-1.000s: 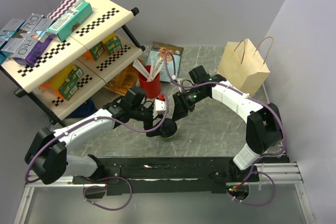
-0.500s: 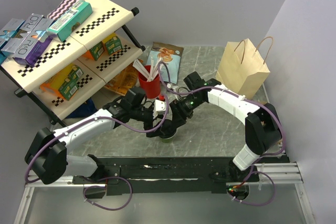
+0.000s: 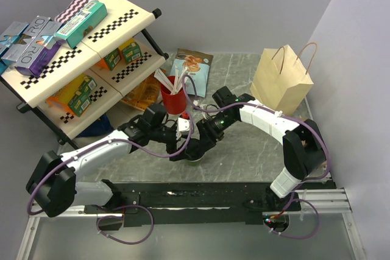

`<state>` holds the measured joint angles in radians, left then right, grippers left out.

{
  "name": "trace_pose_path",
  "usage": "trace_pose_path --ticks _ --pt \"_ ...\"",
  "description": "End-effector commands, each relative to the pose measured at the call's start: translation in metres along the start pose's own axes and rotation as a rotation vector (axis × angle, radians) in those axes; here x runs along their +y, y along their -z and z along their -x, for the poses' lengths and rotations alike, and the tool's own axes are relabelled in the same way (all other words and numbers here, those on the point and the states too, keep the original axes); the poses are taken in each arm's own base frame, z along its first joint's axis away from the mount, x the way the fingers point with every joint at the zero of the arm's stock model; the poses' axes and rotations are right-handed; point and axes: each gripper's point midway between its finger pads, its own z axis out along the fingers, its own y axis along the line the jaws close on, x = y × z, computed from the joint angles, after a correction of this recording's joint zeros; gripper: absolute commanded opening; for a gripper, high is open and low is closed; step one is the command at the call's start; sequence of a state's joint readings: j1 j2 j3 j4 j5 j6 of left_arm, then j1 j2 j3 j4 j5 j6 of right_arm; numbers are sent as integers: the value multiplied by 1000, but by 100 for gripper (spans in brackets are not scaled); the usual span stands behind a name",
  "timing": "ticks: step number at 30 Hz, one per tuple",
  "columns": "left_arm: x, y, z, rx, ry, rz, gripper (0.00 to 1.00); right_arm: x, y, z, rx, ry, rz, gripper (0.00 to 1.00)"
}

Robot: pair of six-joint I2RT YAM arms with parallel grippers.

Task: Pack the takeout coffee

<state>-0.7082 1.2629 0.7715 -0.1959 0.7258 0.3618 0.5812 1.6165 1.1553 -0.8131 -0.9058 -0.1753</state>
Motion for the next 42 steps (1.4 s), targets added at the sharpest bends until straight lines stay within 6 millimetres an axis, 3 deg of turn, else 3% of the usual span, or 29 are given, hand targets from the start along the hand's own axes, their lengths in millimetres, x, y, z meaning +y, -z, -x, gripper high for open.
trace_pose_path --ticks 1,8,16,25,36,42 --pt "-10 0 0 -22 27 -29 89 18 -1 12 -28 -9 103 72" --pt "-14 0 -7 -24 44 -28 88 14 -8 6 -16 -80 116 72" --pt "-15 1 -12 -25 57 -20 88 -7 -20 -8 26 -162 47 66" --pt "-19 3 -20 6 29 -35 91 -21 -27 -19 72 -148 -50 63" --pt "-25 9 -1 -20 5 -69 88 -5 -15 6 33 -63 -21 67" --pt "-22 9 -2 -22 13 -52 82 -7 -8 14 15 -20 -45 69"
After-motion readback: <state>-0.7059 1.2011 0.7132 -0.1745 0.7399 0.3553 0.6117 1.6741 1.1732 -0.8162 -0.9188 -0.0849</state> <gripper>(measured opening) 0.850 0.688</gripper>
